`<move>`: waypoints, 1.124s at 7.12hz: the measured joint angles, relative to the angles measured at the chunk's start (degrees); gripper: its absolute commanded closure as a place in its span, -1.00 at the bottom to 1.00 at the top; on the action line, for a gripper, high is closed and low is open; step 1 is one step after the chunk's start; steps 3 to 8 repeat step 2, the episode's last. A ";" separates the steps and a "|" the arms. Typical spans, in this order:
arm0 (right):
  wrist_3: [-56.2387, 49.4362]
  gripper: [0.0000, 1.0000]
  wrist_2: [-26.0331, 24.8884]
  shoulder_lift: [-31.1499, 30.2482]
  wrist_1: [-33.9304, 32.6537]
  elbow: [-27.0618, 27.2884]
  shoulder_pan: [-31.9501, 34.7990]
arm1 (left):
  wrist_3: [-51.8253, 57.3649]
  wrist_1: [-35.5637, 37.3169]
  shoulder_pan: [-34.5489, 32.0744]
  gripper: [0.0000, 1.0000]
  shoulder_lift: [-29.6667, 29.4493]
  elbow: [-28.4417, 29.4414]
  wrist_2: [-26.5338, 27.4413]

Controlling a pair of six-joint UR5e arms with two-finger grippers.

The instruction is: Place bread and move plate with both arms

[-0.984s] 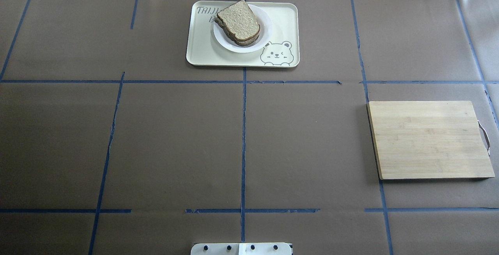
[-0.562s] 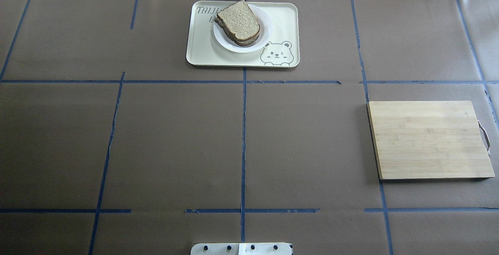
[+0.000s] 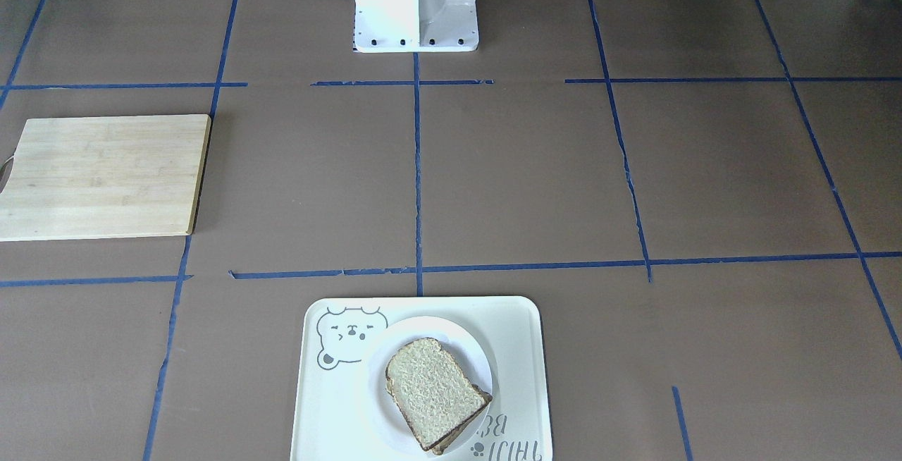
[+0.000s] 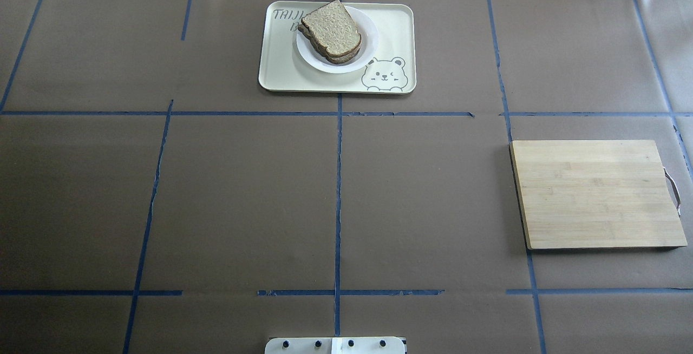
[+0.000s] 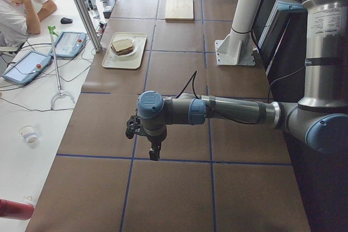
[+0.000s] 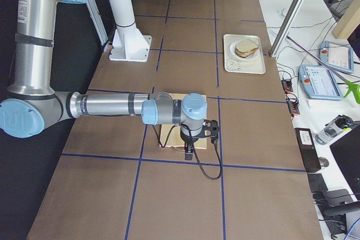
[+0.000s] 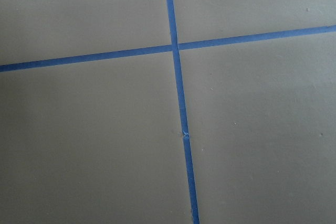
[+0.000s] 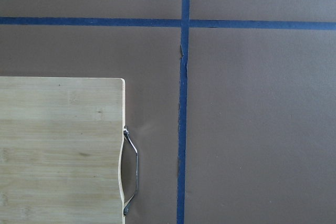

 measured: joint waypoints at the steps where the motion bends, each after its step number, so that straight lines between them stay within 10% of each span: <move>1: 0.00 -0.99 0.54 0.10 0.03 -0.01 0.00 | 0.00 0.01 0.00 -1.00 0.00 0.04 0.02; 8: 0.03 -0.99 0.71 0.20 0.04 -0.12 0.00 | -0.01 -0.05 0.00 -1.00 0.00 0.04 0.05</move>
